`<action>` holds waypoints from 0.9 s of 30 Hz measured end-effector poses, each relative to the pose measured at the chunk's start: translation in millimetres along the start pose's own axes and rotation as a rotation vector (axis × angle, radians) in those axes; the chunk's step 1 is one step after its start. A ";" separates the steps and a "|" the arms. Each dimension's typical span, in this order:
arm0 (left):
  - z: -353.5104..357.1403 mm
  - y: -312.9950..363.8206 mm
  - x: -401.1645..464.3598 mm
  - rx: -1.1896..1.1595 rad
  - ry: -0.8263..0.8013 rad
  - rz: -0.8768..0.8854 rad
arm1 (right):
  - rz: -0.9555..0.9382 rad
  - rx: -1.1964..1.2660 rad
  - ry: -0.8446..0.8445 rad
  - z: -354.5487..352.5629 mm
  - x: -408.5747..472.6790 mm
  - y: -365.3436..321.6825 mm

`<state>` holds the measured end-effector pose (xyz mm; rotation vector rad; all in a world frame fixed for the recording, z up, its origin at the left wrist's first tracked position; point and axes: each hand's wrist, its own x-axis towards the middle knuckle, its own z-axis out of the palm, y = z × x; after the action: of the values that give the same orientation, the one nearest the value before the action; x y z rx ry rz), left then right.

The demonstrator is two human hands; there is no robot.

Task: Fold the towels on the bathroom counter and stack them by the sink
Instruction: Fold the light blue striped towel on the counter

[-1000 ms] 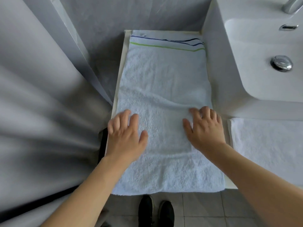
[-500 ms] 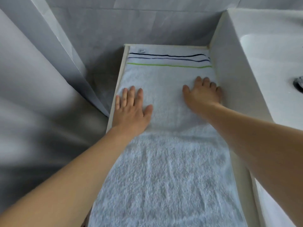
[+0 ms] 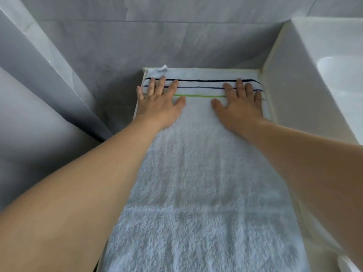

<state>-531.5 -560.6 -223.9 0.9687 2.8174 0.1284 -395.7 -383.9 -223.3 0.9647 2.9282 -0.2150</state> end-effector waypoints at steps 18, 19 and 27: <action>2.3 -1.3 18.3 0.051 -0.009 0.096 | -0.106 0.031 0.014 -5.9 32.1 20.0; 2.4 -1.3 18.7 0.057 -0.008 0.097 | -0.103 0.028 0.017 -5.9 32.8 19.8; 2.4 0.5 16.6 0.059 -0.004 0.090 | -0.098 0.044 0.010 -5.5 34.8 19.3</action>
<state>-543.7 -549.9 -228.2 1.1074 2.7892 0.0539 -412.2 -347.3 -223.3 0.8301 2.9949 -0.2813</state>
